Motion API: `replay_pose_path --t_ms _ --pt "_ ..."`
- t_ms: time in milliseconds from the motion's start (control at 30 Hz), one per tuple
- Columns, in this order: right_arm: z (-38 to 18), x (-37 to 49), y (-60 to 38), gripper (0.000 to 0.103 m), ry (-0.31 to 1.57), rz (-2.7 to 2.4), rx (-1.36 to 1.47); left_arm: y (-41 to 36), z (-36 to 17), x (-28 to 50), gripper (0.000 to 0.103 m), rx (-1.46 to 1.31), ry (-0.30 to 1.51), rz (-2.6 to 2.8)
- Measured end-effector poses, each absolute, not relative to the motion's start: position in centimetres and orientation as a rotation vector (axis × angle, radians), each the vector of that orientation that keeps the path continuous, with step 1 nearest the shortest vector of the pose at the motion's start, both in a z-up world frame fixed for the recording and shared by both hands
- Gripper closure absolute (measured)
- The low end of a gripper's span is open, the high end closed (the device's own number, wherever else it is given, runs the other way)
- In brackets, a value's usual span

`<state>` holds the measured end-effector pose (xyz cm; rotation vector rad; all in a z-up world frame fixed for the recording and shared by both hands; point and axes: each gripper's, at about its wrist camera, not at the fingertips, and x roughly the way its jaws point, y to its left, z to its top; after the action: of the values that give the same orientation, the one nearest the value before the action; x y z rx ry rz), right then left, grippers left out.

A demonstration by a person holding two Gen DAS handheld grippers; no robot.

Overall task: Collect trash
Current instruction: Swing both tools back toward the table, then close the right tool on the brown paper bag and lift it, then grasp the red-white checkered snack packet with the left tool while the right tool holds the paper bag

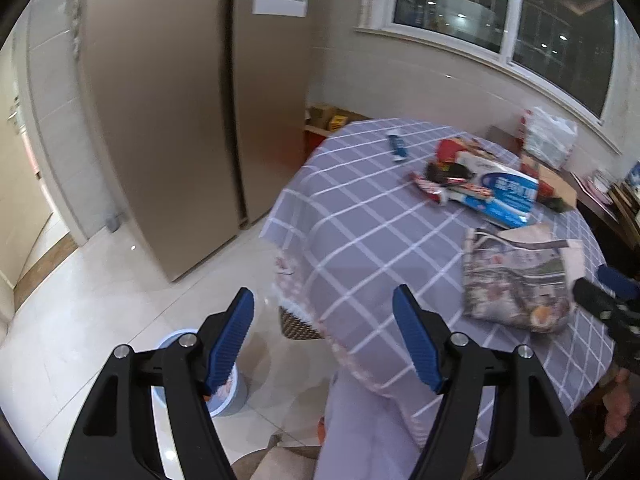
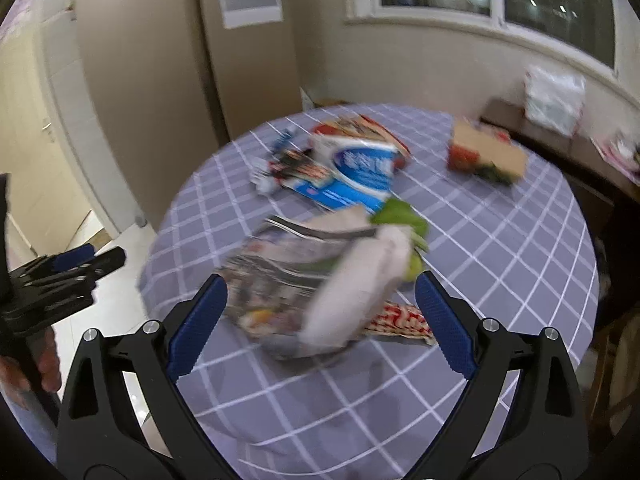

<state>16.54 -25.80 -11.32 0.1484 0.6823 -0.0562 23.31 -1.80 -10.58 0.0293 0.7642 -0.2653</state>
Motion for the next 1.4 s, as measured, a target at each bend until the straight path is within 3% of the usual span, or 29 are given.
replay_pose_path --t_ms 367,467,633,733,1067,1400 --pt "-13.9 19.2 -26.8 0.011 0.758 -0.016 0.216 -4.7 -11.2 24.3 0.032 0.056 0.8 -0.31" --pt "-14.2 19.5 -26.8 0.025 0.76 -0.029 0.22 -5.2 -11.5 24.6 0.032 0.063 0.812 -0.307" --pt "-14.0 20.0 -26.7 0.067 0.756 0.019 0.257 -5.5 -11.5 24.8 0.032 0.067 0.821 -0.307" --pt "-13.5 19.9 -27.1 0.074 0.737 0.035 0.288 -5.7 -11.3 24.8 0.032 0.063 0.815 -0.313" --pt "-9.9 18.8 -28.6 0.085 0.633 0.027 0.318 -8.1 -10.1 24.3 0.032 0.059 0.798 -0.385" --pt "-5.6 17.0 -32.8 0.089 0.542 -0.058 0.285 -15.1 -9.3 21.6 0.019 0.093 0.787 -0.596"
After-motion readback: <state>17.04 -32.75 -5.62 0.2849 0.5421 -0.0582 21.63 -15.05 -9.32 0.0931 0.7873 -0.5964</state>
